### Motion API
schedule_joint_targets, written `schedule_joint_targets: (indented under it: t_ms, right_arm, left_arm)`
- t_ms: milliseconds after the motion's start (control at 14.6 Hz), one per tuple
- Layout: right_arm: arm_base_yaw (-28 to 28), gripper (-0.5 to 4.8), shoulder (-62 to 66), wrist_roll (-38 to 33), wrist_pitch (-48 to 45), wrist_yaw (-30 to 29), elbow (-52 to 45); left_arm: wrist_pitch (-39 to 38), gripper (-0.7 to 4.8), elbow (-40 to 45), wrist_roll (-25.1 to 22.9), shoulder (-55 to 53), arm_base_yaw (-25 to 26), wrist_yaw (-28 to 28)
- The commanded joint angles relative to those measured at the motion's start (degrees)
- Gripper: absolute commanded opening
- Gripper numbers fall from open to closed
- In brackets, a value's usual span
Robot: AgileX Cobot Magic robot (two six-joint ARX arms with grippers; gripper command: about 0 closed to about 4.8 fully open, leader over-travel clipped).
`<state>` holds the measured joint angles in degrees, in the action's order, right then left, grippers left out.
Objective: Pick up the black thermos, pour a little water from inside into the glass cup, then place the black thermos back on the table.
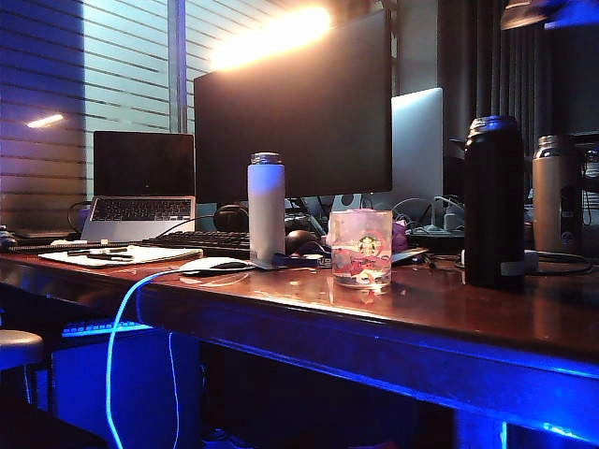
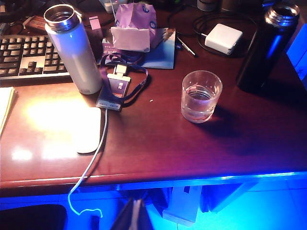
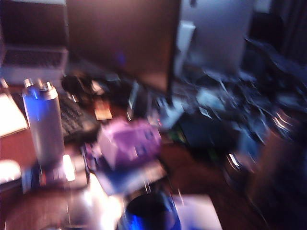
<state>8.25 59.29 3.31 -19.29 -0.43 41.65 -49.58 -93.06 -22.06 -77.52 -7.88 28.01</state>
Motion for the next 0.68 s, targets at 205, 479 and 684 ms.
schedule_joint_targets:
  t_ms: [205, 479, 684]
  right_arm:
    - [-0.1, -0.01, -19.1, -0.1, 10.2, 5.4, -8.5]
    - [-1.3, -0.01, -34.3, -0.4, 10.4, 8.3, -26.1]
    - [-2.8, -0.01, -44.5, -3.4, 16.3, 9.9, -36.3]
  left_arm:
    - [0.4, -0.03, -0.2, 0.0, 0.2, 0.0, 0.3]
    - [0.4, -0.03, -0.2, 0.0, 0.2, 0.0, 0.3]
    - [0.4, -0.03, -0.2, 0.0, 0.2, 0.0, 0.3]
